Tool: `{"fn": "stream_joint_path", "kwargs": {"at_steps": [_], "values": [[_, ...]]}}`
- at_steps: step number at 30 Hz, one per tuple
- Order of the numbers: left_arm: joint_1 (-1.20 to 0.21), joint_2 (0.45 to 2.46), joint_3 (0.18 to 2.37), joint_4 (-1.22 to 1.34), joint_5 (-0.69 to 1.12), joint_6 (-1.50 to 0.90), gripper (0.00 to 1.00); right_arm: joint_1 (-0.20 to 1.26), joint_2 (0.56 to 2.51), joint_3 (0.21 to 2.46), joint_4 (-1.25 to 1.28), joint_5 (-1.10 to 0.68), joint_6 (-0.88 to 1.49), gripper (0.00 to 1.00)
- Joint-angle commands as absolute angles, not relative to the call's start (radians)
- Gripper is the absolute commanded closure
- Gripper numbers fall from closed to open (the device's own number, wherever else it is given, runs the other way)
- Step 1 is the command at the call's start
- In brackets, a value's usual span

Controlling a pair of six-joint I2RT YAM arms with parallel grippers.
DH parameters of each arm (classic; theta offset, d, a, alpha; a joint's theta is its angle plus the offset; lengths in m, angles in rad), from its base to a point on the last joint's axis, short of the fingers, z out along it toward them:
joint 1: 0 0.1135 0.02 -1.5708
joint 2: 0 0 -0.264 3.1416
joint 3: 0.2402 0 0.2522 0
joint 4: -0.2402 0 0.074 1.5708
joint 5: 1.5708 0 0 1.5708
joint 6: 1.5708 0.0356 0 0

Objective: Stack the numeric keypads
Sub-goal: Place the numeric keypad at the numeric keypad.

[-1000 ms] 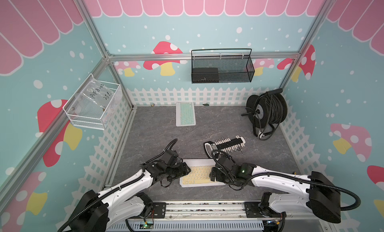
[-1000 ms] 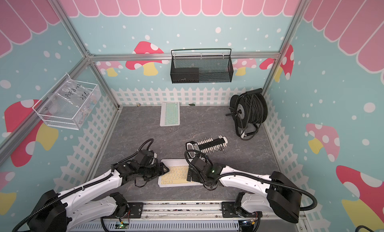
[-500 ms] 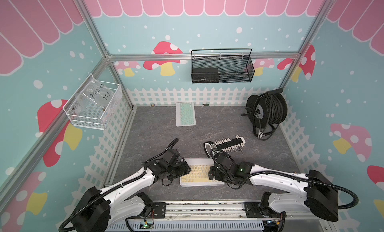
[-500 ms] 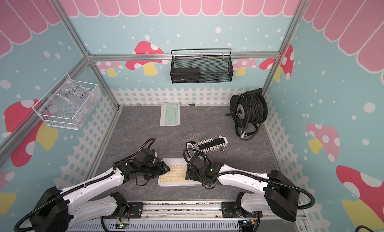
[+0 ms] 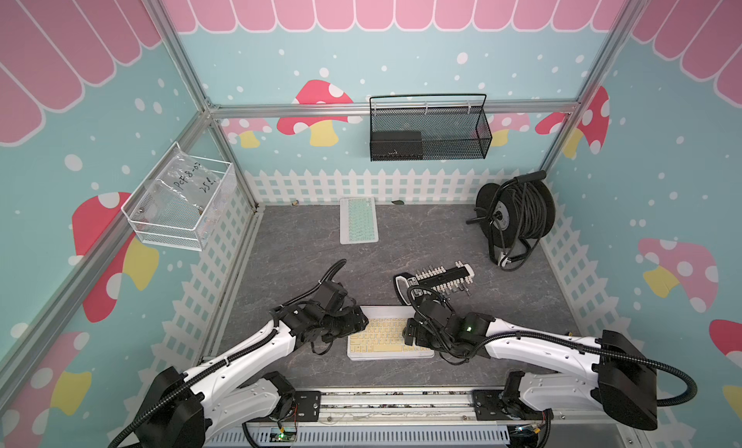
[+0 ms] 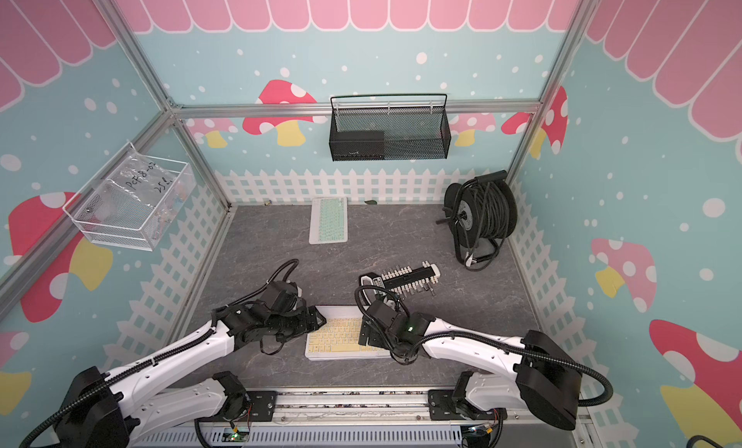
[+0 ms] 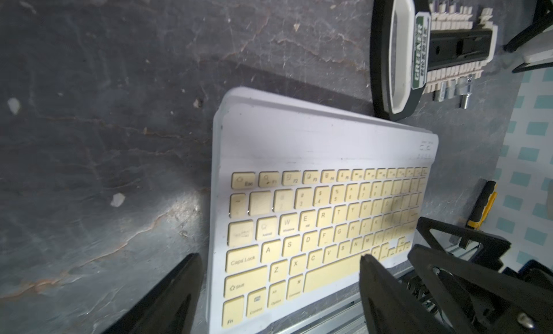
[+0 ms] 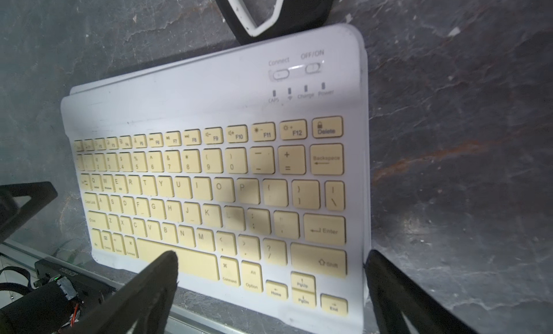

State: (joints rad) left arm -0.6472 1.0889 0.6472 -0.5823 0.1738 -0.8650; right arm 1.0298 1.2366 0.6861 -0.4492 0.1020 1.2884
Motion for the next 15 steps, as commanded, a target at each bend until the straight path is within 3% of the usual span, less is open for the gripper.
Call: {"fn": "stream_joint_path", "kwargs": {"at_steps": [1,15], "values": [[-0.631,1.147,0.716,-0.629,0.126,-0.782,0.15,1.039,1.22,0.696,-0.472,0.142,1.31,0.0],[-0.575,1.435,1.016,-0.637,0.16,-0.624,0.15,1.067,1.132,0.727,-0.597,0.067,1.288,0.0]]}}
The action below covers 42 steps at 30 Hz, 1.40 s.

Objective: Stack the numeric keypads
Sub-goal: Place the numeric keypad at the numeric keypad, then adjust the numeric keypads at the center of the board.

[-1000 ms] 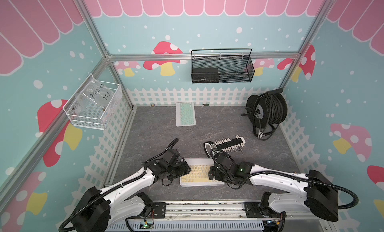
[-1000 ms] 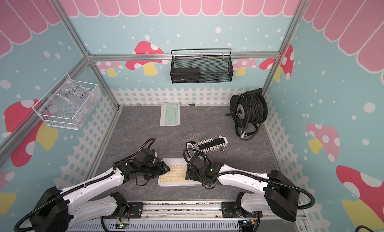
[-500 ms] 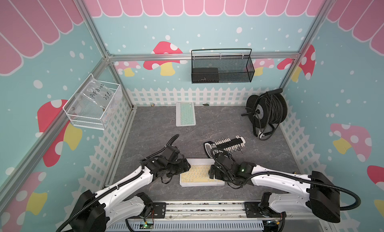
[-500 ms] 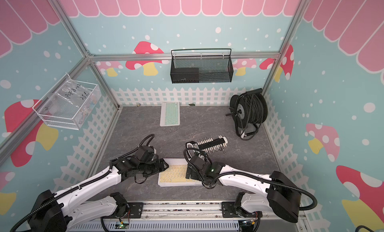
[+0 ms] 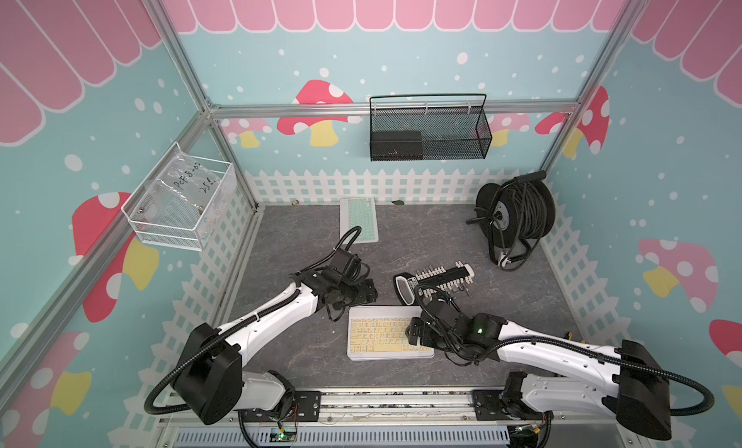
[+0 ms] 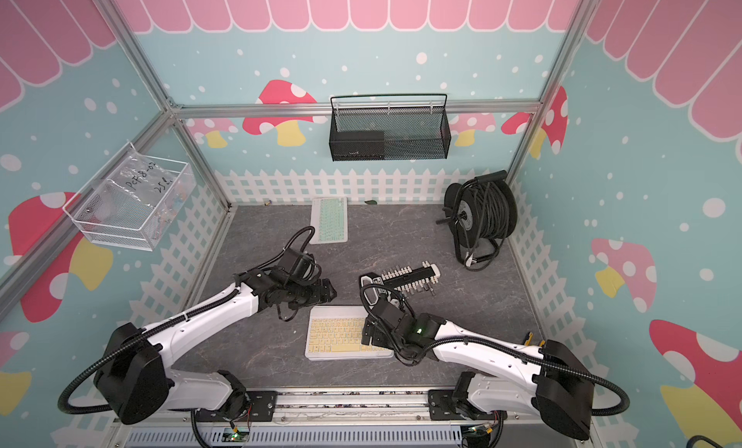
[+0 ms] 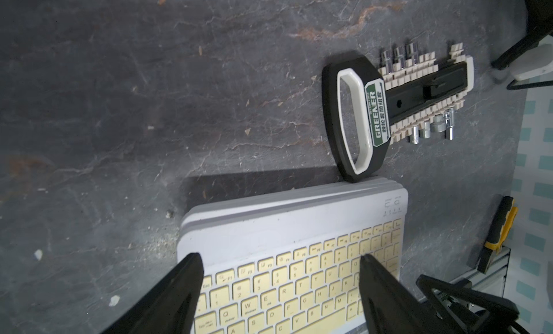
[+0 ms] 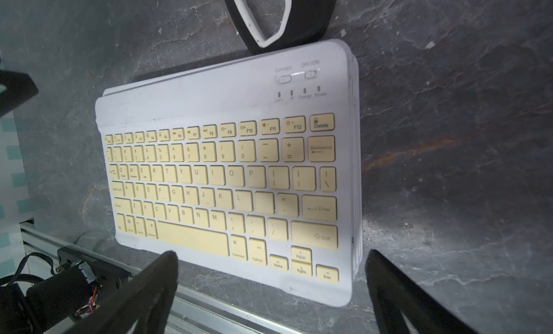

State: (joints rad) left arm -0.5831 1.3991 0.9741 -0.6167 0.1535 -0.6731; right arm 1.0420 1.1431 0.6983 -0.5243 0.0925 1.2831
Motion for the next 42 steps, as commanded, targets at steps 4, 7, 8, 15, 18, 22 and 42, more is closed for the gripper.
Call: {"fn": "stream_joint_path", "kwargs": {"at_steps": [4,7,8,15,18,22,42], "values": [[-0.574,1.499,1.07,-0.637,0.184,-0.608,0.16,1.153,1.134,0.729,-0.606,0.063,1.365,0.0],[-0.573,1.537,1.096,-0.629,0.199,-0.607,0.16,1.226,1.138,0.727,-0.585,0.082,1.44,0.0],[-0.574,1.546,1.101,-0.623,0.204,-0.609,0.16,1.246,1.142,0.73,-0.581,0.087,1.455,0.0],[-0.574,1.614,1.137,-0.601,0.238,-0.615,0.16,1.293,1.167,0.71,-0.469,0.105,1.482,0.0],[-0.574,1.634,1.154,-0.591,0.248,-0.625,0.16,1.293,1.204,0.709,-0.429,0.113,1.477,0.01],[-0.573,1.65,1.156,-0.571,0.273,-0.649,0.16,1.293,1.264,0.71,-0.369,0.085,1.455,0.0],[-0.575,1.69,1.149,-0.562,0.314,-0.669,0.16,1.313,1.374,0.706,-0.267,0.061,1.438,0.0]]}}
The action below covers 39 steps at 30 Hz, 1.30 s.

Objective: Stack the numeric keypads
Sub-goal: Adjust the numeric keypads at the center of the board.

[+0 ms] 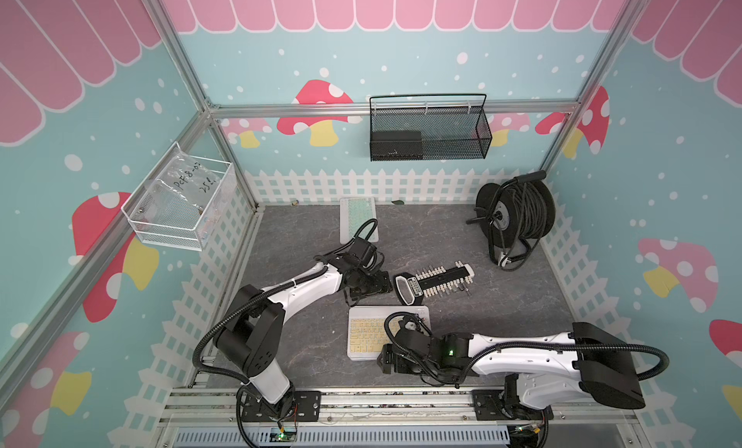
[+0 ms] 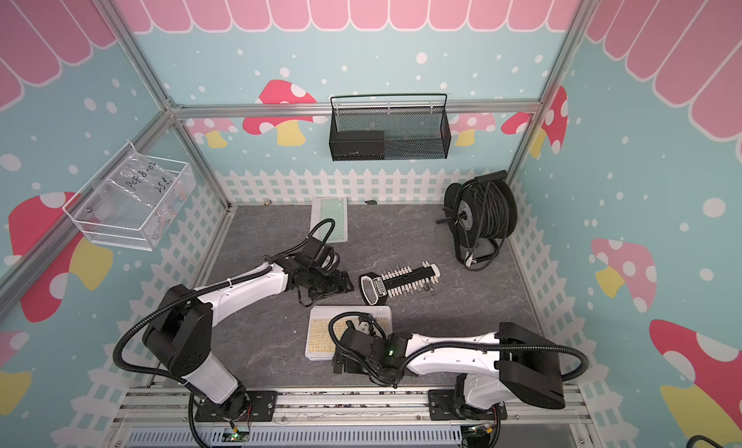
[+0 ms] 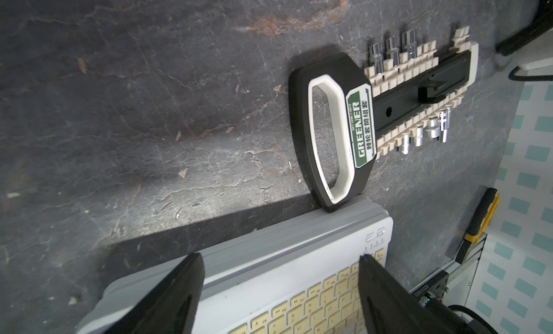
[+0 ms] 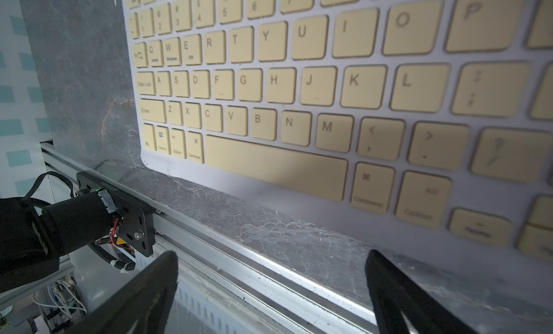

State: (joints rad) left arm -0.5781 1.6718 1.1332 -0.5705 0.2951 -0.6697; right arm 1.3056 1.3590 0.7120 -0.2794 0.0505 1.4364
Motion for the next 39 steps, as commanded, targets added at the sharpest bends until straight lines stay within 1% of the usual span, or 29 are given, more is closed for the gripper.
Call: {"fn": "stream_joint_path", "kwargs": {"at_steps": [1,14,23,32,39], "values": [[-0.575,1.693,1.149,-0.563,0.32,-0.667,0.17,1.314,1.379,0.708,-0.264,0.064,1.435,0.01],[-0.588,1.704,1.141,-0.563,0.341,-0.661,0.16,1.311,1.398,0.731,-0.254,0.09,1.415,0.0],[-0.59,1.715,1.15,-0.563,0.352,-0.659,0.17,1.311,1.446,0.771,-0.251,0.084,1.378,0.0],[-0.595,1.717,1.148,-0.562,0.359,-0.655,0.17,1.305,1.443,0.772,-0.245,0.096,1.376,0.0],[-0.594,1.723,1.176,-0.59,0.35,-0.64,0.17,1.312,1.522,0.855,-0.233,0.059,1.312,0.0]]}}
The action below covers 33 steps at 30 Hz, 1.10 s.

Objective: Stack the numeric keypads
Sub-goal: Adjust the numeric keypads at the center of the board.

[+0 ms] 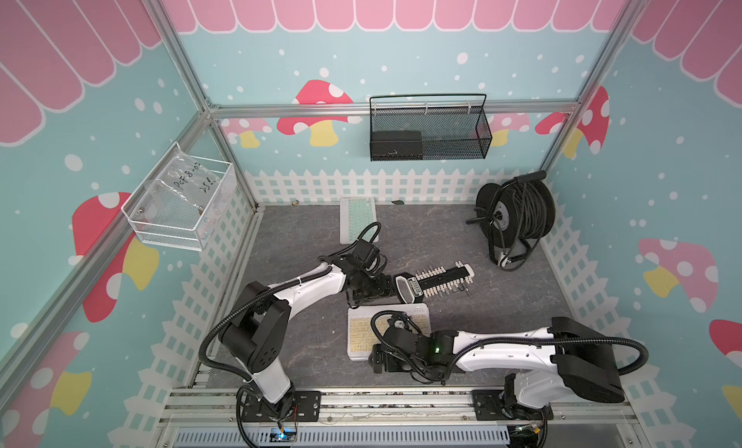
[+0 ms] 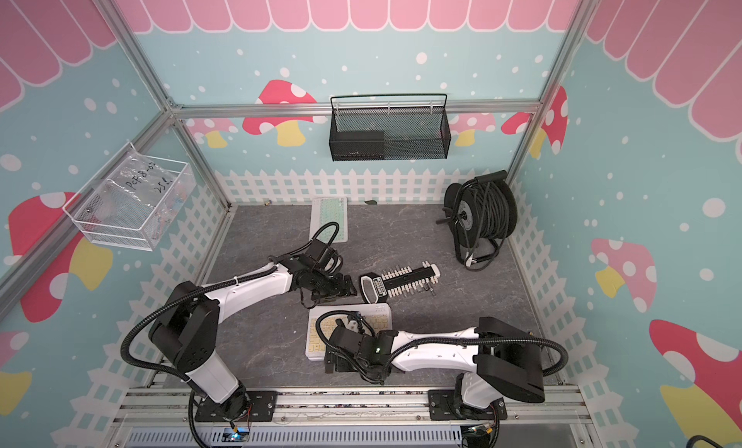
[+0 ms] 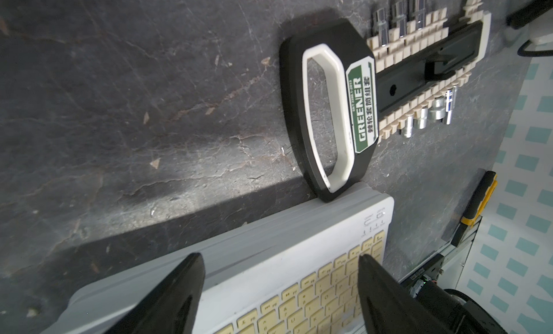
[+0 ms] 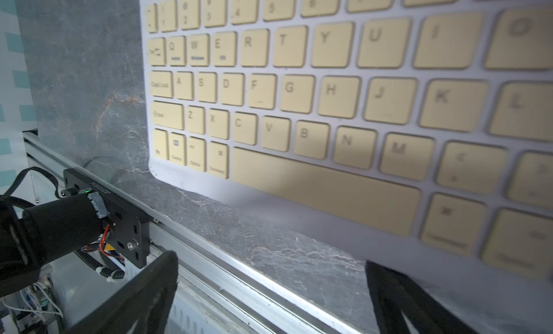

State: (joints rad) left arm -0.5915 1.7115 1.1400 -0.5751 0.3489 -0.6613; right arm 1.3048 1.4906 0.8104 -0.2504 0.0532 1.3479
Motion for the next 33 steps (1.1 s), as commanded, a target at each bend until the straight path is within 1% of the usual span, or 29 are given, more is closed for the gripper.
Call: {"fn": "stream_joint_path", "kwargs": {"at_steps": [1,9,18,24,33], "values": [[-0.594,1.72,1.177,-0.594,0.349,-0.639,0.17,1.315,1.534,0.874,-0.236,0.058,1.302,0.0],[-0.578,1.706,1.166,-0.606,0.353,-0.635,0.17,1.341,1.586,0.93,-0.23,0.055,1.298,0.0],[-0.576,1.706,1.158,-0.607,0.37,-0.623,0.17,1.362,1.67,1.025,-0.231,0.029,1.241,0.0],[-0.579,1.686,1.133,-0.611,0.379,-0.611,0.17,1.362,1.696,1.051,-0.225,0.031,1.224,0.0],[-0.579,1.671,1.129,-0.627,0.373,-0.606,0.17,1.362,1.776,1.127,-0.224,-0.013,1.174,0.0]]}}
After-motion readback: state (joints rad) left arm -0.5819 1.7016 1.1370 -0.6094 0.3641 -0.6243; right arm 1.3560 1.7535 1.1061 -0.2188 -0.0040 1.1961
